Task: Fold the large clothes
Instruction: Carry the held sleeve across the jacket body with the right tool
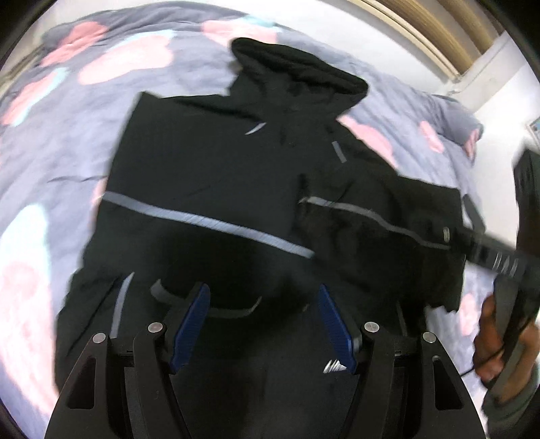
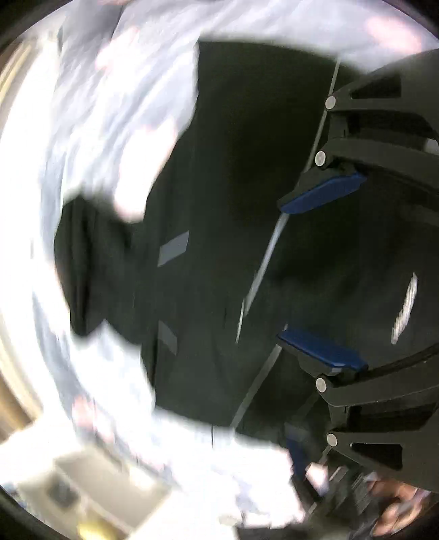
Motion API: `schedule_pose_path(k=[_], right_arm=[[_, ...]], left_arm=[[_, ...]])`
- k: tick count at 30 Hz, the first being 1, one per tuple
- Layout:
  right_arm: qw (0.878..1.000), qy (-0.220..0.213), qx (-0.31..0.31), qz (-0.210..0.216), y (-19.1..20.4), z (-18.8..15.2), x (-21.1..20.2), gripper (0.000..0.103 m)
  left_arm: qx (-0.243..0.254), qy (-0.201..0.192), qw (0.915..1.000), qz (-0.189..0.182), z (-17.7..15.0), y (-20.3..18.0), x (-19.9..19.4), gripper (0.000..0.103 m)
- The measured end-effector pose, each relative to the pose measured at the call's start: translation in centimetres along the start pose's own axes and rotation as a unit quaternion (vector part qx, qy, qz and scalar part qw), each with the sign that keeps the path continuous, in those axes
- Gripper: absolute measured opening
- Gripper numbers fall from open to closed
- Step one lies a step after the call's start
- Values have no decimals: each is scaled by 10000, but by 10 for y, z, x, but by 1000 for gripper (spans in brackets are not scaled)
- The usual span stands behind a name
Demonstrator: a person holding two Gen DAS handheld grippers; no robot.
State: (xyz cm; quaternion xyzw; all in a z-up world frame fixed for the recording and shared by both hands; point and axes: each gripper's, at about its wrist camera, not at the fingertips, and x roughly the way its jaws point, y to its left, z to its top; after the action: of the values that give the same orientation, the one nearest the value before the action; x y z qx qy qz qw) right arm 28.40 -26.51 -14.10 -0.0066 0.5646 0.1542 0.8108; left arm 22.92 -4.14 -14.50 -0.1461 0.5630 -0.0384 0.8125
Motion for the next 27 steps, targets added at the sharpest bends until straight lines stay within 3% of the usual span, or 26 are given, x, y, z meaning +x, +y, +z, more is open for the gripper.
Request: schedule_pose_path(k=[1,3,10,14,18,19,20,22,27], right_arm=[[9997,123,108,-182,-12,-5,8,73],[9987,231,342,-311,-32,-18,26,61],[9956,574,193,-714,-42,-28,78,61],[9968,557,142,-552,-47,-29,77,61],[9977,567,100,-370,-52,-28,73,61],[9978,587,157,-270,-55,-29,66,61],[9980,576,225,-159,-58,-29,60,61],[9980,502,362,114,-63,-30,44,61],[9980,343,323,414,-64,-30,6,61]], left_arm=[[3,19,9999,-149,8,-3,8,68],[-10,119,9987,-492,24,-9,28,68],[-171,515,9929,-1056,66,-18,86,68],[-219,767,9863,-1445,68,-22,111,68],[-150,881,9854,-1450,69,-30,133,68],[-97,813,9862,-1440,69,-32,133,58],[-42,776,9861,-1471,70,-35,132,37],[54,698,9880,-1379,71,-38,130,21],[201,104,9894,-1431,76,-42,82,18]])
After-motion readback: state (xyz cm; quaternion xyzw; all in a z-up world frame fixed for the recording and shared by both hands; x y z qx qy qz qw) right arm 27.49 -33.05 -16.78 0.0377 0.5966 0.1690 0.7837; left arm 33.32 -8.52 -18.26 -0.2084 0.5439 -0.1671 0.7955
